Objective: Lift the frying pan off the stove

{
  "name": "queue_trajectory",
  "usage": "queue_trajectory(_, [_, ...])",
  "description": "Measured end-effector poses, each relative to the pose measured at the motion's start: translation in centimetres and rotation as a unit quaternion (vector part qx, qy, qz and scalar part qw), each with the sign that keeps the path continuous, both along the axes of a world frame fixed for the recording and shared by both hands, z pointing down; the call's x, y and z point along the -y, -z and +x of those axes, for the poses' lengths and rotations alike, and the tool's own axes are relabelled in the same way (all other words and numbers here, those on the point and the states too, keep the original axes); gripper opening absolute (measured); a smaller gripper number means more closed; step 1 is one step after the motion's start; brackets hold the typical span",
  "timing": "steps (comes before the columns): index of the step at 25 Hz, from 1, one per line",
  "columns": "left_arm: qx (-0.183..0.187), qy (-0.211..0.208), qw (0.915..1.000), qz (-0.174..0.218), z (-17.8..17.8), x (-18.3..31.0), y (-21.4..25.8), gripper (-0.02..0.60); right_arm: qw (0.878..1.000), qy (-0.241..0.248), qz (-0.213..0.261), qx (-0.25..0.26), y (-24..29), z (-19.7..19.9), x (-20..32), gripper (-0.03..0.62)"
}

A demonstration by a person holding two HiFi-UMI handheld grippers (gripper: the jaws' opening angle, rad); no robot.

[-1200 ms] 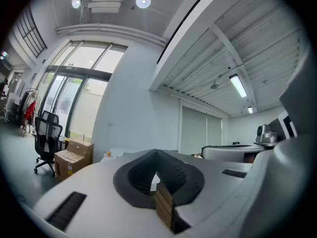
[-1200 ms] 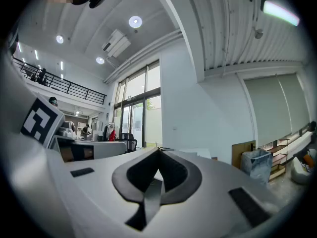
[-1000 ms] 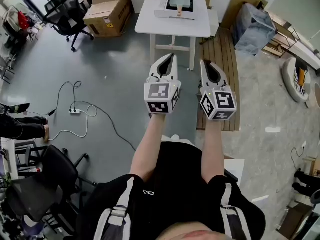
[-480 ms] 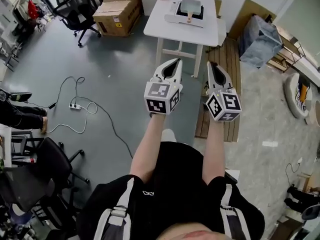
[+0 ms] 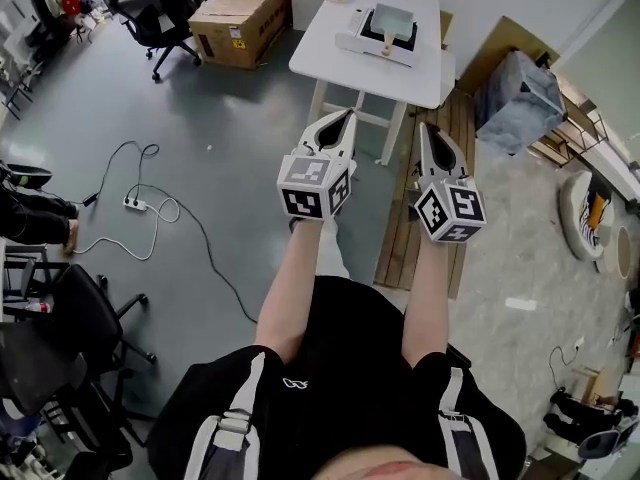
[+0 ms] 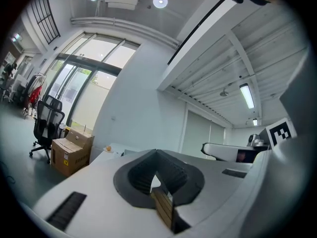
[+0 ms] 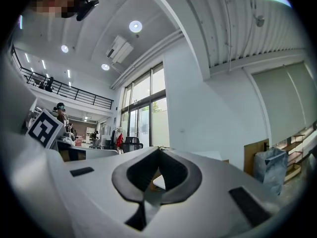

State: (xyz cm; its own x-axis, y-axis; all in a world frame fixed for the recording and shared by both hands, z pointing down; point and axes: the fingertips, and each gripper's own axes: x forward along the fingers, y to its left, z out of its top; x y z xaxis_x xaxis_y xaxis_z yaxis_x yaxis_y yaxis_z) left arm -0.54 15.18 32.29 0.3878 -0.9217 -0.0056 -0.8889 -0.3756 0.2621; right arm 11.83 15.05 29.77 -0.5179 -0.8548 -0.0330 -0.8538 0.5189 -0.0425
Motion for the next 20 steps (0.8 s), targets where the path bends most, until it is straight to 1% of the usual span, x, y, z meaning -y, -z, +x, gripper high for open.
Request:
queue_trajectory(6, [0.003,-0.013,0.9999,0.007,0.7,4.6,-2.3,-0.005,1.000,-0.019,0.002,0.007,-2.8,1.8,4.7,0.005])
queue_trajectory(9, [-0.001,-0.026,0.9997,0.004,0.5,8.3,-3.4,-0.003,0.999,-0.008,0.014,0.032,-3.1,1.3,8.4,0.005])
queue_trajectory(12, [-0.007,-0.037,0.9993,-0.005,-0.3,13.1,-3.8,-0.005,0.998,0.011,0.025,0.058,-2.9,0.2,12.7,0.005])
queue_trajectory(15, [-0.030,-0.041,0.9987,-0.009,-1.5,18.8,-2.9,-0.003,0.999,0.015,0.028,0.042,-2.4,-1.1,17.3,0.005])
queue_trajectory(16, [-0.031,-0.043,0.9985,-0.007,-1.7,20.8,-2.6,-0.005,0.999,0.014,0.031,0.036,-2.2,-1.4,19.1,0.005])
queue_trajectory(20, [-0.021,-0.072,0.9972,-0.002,-1.0,29.0,-2.6,-0.003,0.999,-0.007,0.028,0.025,-2.2,-1.1,27.0,0.005])
